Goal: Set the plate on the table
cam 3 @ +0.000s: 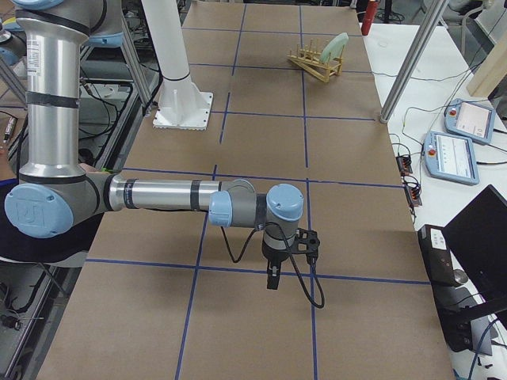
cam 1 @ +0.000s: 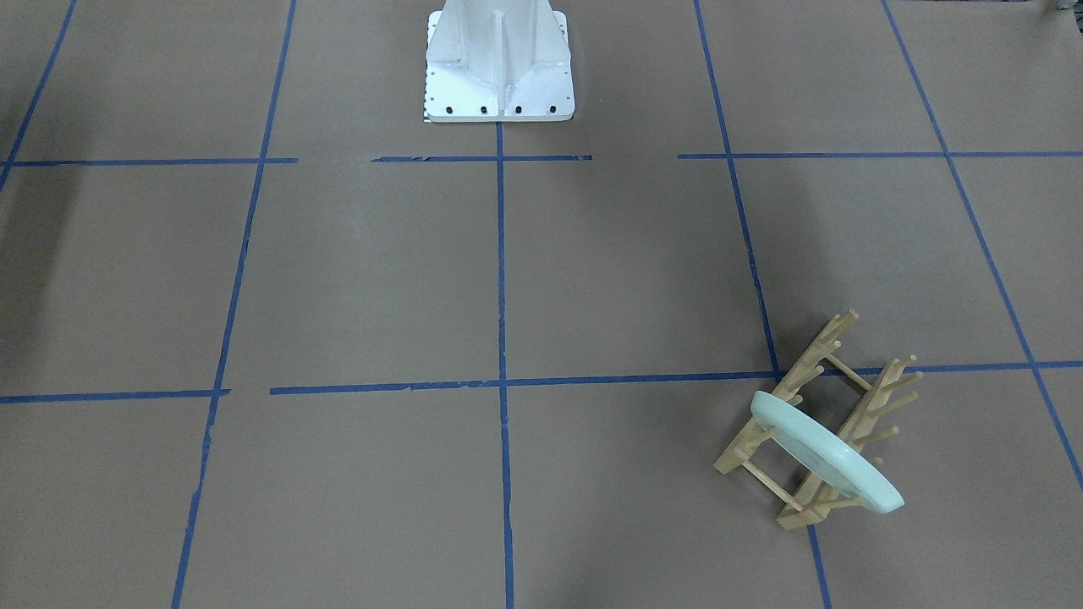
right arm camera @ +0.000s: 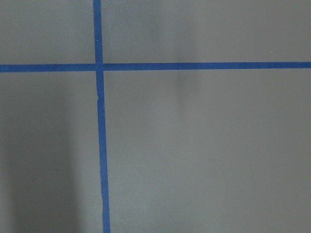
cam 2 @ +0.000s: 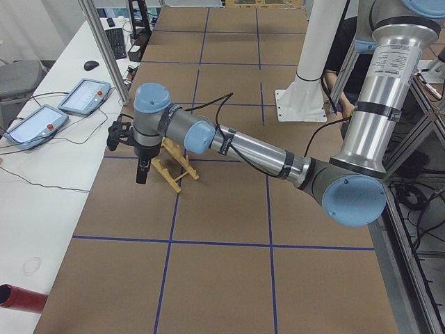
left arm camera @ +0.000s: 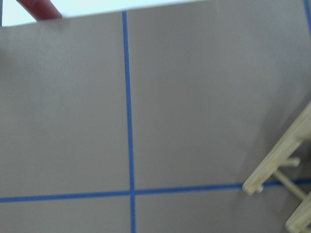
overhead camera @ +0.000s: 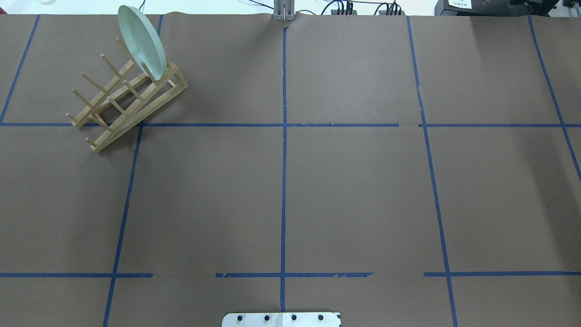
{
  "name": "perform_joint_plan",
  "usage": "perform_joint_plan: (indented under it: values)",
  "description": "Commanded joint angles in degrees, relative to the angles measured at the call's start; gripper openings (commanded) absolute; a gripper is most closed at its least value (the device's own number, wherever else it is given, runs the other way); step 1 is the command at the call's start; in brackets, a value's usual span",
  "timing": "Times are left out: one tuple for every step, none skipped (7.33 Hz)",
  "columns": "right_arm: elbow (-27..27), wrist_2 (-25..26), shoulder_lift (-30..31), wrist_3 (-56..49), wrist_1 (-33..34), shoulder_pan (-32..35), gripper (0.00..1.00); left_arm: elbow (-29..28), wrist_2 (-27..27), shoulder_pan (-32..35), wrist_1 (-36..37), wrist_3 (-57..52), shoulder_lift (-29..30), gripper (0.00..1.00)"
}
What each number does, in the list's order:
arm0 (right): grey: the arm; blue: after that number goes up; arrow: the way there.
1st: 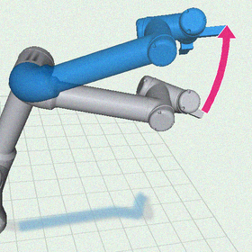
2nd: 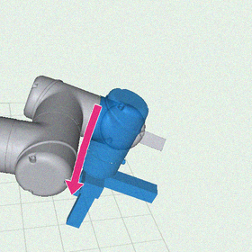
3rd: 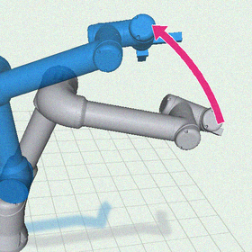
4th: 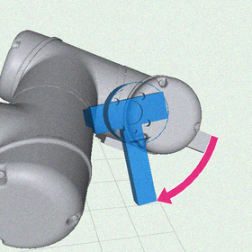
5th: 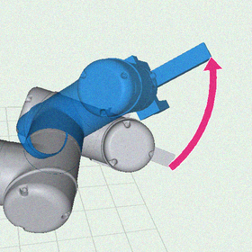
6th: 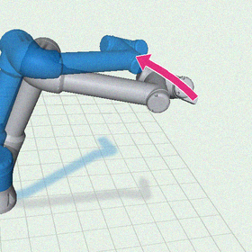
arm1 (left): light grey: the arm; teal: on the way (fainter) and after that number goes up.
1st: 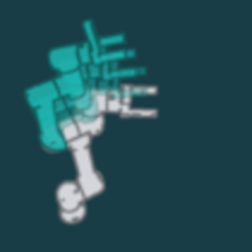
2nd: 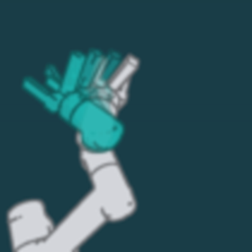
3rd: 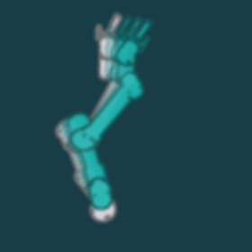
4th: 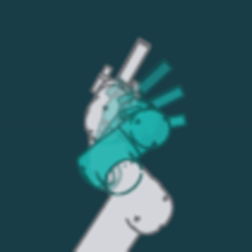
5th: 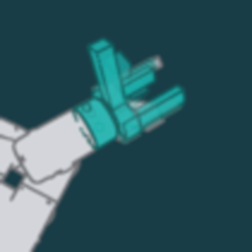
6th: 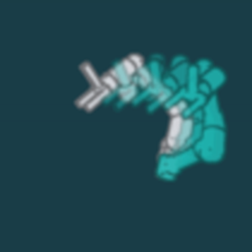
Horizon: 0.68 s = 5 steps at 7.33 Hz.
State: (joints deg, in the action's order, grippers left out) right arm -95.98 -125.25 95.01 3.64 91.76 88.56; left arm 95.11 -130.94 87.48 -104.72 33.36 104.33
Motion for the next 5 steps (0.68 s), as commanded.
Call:
perform_joint_plan:
  values:
    - [0.0, 0.01, 0.0, -0.04, 0.0, -0.06, 1.0, -3.78, -0.28, -0.47, -18.36, 29.37, 0.0, 1.0]
    - [0.0, 0.01, 0.0, -0.04, 0.0, -0.06, 1.0, -4.75, -0.28, -0.47, -21.8, 35.66, -0.18, 1.0]
    - [0.0, 0.01, 0.0, 0.05, 0.0, 0.03, 1.0, -7.37, -0.02, -0.56, -27.93, 42.51, -0.09, 1.0]
    - [0.0, 0.01, 0.0, 0.05, 0.0, -0.06, 1.0, -13.23, 0.68, -1.17, -36.87, 48.23, 0.69, 1.0]
    - [0.0, 0.01, 0.0, -0.04, 0.0, 0.03, 1.0, -17.29, 3.91, -4.65, -42.87, 54.73, 3.05, 1.0]
